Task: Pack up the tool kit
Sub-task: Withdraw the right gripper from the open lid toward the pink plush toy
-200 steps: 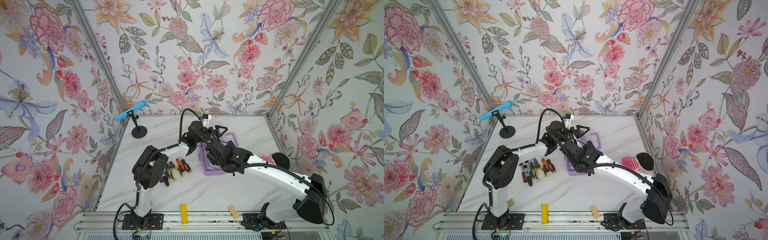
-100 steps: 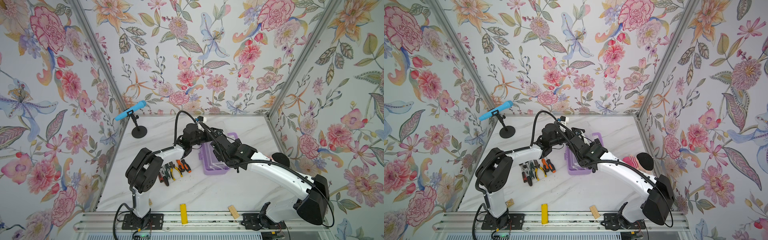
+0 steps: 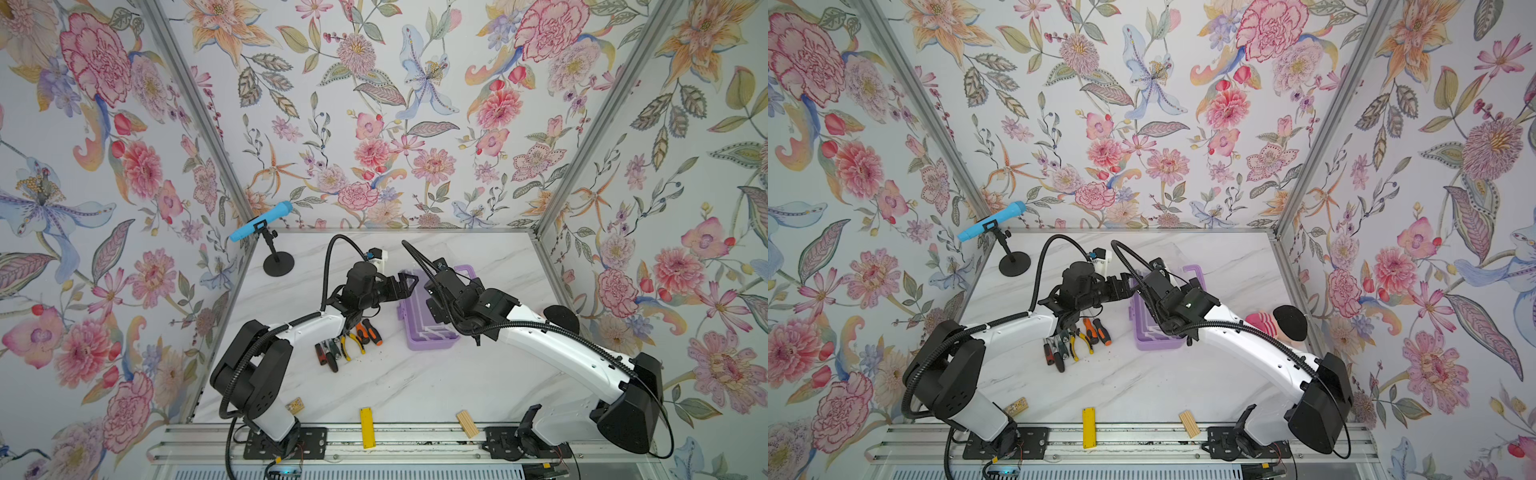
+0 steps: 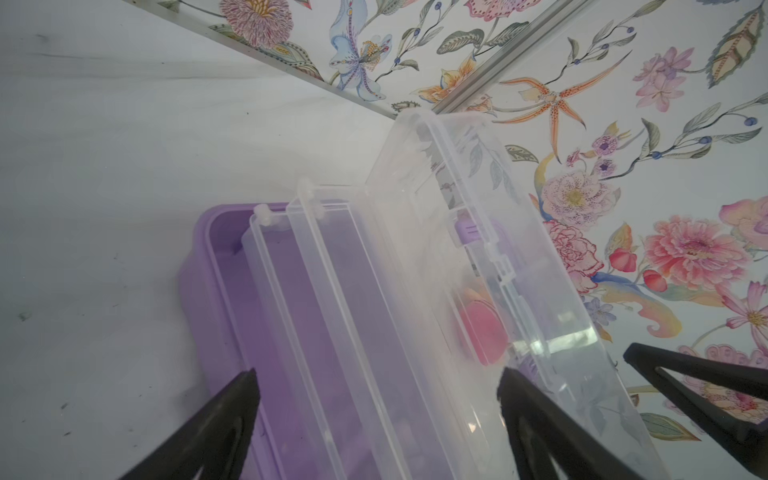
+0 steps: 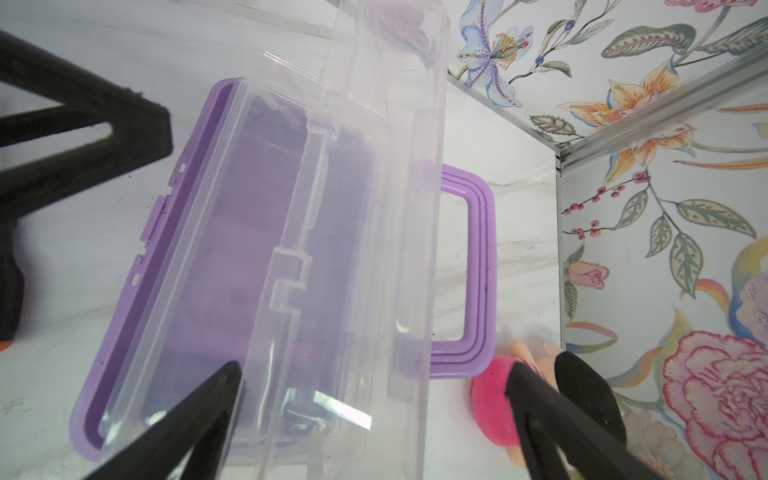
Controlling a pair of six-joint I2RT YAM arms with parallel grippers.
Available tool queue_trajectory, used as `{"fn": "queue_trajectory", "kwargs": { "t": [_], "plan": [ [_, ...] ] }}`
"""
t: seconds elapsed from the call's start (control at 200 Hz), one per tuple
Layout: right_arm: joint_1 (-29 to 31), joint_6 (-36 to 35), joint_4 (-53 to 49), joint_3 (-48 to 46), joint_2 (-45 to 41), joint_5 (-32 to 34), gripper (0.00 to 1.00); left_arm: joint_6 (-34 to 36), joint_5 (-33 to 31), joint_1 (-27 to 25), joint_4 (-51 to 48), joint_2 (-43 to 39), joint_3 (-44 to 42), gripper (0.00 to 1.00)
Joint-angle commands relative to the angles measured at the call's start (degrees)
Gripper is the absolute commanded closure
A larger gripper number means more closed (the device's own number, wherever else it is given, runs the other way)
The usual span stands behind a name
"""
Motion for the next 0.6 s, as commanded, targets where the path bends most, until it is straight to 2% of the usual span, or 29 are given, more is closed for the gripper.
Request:
{"fn": "queue_trajectory", "kwargs": {
  "t": [0.0, 0.24, 0.596],
  "plan": [
    [-0.6, 1.3, -0.3, -0.1, -1.3, -0.9, 0.01, 3.9, -5.9, 0.4, -4.8, -1.0, -2.3, 0.09],
    [-1.6, 2.6, 0.7, -1.8, -2.3, -2.9, 0.01, 4.4, -7.2, 0.4, -4.4, 3.3, -2.2, 0.19],
    [-3.2, 2.9, 3.0, -3.8, -4.1, -6.1, 0.02, 6.2, -6.3, 0.4, -5.3, 11.2, 2.4, 0.19]
  ]
}}
